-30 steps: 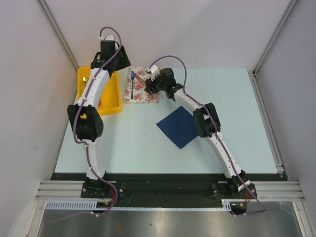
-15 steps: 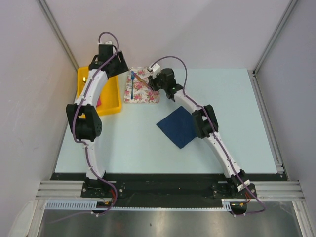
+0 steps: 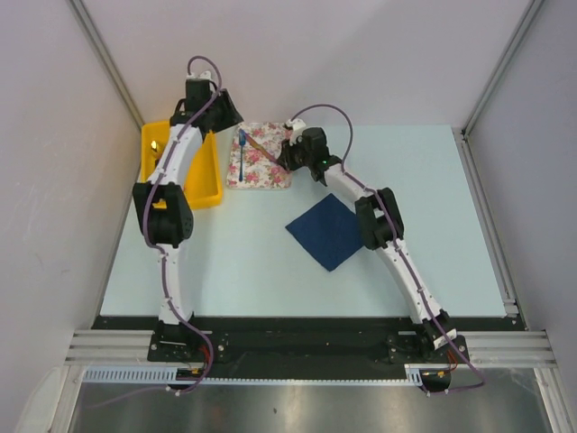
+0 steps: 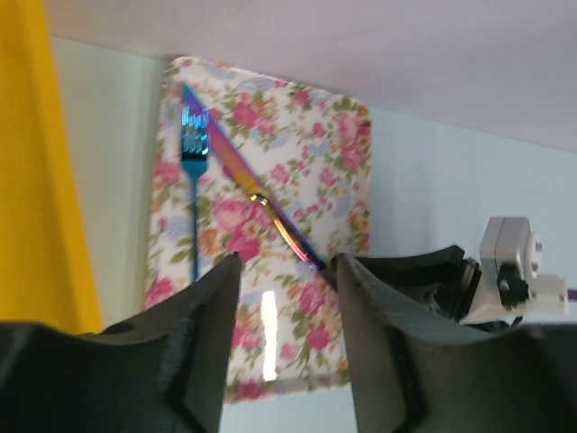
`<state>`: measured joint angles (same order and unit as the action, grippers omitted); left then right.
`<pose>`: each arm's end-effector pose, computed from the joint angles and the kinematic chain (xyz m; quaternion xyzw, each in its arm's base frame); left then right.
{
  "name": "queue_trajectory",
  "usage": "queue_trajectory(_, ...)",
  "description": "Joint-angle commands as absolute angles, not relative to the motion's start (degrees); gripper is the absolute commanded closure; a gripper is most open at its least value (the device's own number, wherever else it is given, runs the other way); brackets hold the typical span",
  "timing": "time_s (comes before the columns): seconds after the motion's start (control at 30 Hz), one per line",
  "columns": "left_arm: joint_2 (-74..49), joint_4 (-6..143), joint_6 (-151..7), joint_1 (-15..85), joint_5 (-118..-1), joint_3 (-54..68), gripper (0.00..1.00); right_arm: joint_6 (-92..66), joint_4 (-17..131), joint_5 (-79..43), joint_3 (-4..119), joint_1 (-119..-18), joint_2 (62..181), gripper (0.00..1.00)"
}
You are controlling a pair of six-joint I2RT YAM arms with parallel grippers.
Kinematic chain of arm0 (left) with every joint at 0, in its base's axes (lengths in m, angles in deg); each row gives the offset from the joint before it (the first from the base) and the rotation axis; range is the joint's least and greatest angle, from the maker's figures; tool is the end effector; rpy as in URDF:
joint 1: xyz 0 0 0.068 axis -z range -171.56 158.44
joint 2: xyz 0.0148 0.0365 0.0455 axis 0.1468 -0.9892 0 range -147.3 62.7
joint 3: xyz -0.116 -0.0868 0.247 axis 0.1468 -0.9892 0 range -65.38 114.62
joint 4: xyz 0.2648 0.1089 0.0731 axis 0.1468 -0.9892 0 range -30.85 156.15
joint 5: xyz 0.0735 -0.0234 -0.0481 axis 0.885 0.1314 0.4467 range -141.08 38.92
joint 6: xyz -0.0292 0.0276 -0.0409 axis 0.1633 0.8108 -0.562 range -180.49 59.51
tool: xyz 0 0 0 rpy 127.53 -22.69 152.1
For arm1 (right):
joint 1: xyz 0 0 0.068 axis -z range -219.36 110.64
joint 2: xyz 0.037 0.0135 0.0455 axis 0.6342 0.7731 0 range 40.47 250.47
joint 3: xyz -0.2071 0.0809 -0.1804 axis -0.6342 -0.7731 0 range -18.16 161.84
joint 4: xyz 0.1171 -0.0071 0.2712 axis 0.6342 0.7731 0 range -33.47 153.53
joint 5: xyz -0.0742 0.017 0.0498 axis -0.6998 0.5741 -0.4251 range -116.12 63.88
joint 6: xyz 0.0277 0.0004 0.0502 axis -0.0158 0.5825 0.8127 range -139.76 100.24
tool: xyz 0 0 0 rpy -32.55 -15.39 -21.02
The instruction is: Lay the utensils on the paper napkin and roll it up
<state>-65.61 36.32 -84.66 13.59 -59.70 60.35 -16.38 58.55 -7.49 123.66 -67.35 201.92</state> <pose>0.5693 -0.0574 0.3178 -0.1087 0.8678 -0.1852 0.4481 0.5882 0.3272 0.1226 -0.2629 0.7783 0.2788 0.4975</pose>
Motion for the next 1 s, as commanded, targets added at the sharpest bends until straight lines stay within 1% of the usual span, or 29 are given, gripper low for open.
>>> queue_trajectory(0.0, -73.25, 45.21, -89.04, 15.74, -68.38, 64.34, 0.56, -11.06, 53.63, -4.77, 119.49, -64.77, 193.23, 0.70)
queue_trajectory(0.07, -75.19, 51.17, -91.07, 16.09, -72.51, 64.34, 0.60, -10.18, 54.06, -3.98, 119.04, -64.24, 191.22, 0.69)
queue_trajectory(0.13, -77.91, 57.32, -94.32, 16.18, -73.93, 64.34, 0.62, -8.25, 54.85, -2.57, 118.25, -63.45, 189.80, 0.66)
queue_trajectory(0.27, -81.69, 64.46, -98.53, 15.65, -73.23, 64.61, 0.60, -5.52, 55.56, 0.24, 116.06, -62.04, 185.42, 0.59)
queue_trajectory(0.33, -83.80, 65.88, -98.81, 15.56, -71.57, 65.04, 0.60, -3.86, 55.47, 1.30, 114.82, -61.17, 184.09, 0.57)
queue_trajectory(0.37, -84.42, 65.88, -98.81, 15.48, -71.13, 65.66, 0.60, -3.50, 55.65, 1.91, 114.73, -60.99, 183.21, 0.54)
queue_trajectory(0.43, -86.18, 65.62, -98.81, 15.39, -69.63, 66.28, 0.60, -2.27, 56.26, 2.97, 114.73, -60.20, 182.42, 0.52)
queue_trajectory(0.47, -86.62, 65.36, -98.99, 15.39, -68.15, 66.19, 0.62, -2.09, 56.26, 3.93, 114.65, -59.93, 182.15, 0.50)
queue_trajectory(0.57, -88.29, 64.22, -99.25, 15.21, -67.34, 66.28, 0.63, -1.83, 58.90, 5.16, 114.56, -59.06, 180.92, 0.44)
queue_trajectory(0.63, -89.34, 64.21, -99.51, 15.21, -67.52, 66.28, 0.66, -1.91, 59.69, 5.43, 114.29, -58.79, 180.22, 0.40)
queue_trajectory(0.73, -89.61, 62.99, -100.48, 15.30, -67.43, 65.84, 0.67, -2.00, 60.66, 5.87, 113.68, -58.00, 179.51, 0.39)
queue_trajectory(0.83, -88.12, 61.58, -102.24, 15.12, -68.74, 62.42, 0.69, -2.00, 61.10, 6.13, 113.50, -57.47, 179.08, 0.39)
queue_trajectory(0.87, -86.99, 61.58, -103.02, 15.12, -69.36, 60.06, 0.72, -1.91, 61.01, 6.22, 113.50, -57.29, 179.07, 0.39)
queue_trajectory(0.93, -86.10, 60.79, -103.64, 15.12, -70.59, 58.03, 0.73, -1.65, 60.75, 6.22, 113.42, -57.03, 179.07, 0.39)
queue_trajectory(0.97, -85.84, 60.09, -103.91, 15.12, -70.68, 57.06, 0.77, -1.56, 60.83, 6.14, 113.33, -56.94, 178.99, 0.39)
